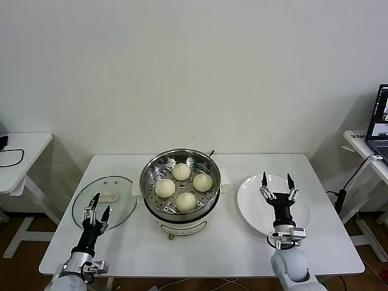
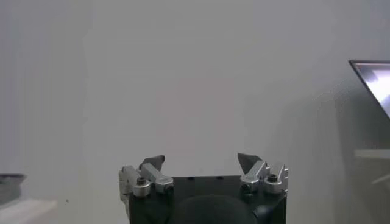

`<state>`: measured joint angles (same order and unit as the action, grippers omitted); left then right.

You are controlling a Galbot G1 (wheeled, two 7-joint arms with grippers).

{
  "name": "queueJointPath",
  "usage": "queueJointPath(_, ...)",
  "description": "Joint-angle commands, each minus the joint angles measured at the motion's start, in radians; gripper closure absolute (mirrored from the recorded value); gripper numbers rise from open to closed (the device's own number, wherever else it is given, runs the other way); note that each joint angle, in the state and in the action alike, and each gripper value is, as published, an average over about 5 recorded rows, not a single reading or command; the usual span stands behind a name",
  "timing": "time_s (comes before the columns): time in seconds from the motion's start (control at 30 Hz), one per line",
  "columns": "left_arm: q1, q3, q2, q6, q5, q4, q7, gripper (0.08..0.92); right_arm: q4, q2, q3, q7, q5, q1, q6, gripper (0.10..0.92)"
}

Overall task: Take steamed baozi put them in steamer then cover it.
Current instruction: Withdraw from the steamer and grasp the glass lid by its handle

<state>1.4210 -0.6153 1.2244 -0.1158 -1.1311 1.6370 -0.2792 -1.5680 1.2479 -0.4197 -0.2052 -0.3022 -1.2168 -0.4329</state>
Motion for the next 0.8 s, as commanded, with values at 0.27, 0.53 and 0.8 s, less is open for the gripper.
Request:
queueJointPath(0.27, -0.185, 0.028, -0.020, 0.016, -0.139, -0.254, -0.027, 0.177, -0.007, 0.039, -0.041, 0.010, 0.039, -0.075, 0.002, 0.203)
queueJointPath(0.53, -0.265, 0.039, -0.026, 0.019, -0.156, -0.344, -0.027, 0.177, -0.006, 0.041, -0.050, 0.011, 0.048, -0.081, 0.004, 0.203)
queueJointPath(0.8, -0.306, 0.044, -0.025, 0.021, -0.165, -0.394, -0.026, 0.177, 0.002, 0.045, -0.057, 0.014, 0.055, -0.082, 0.003, 0.203)
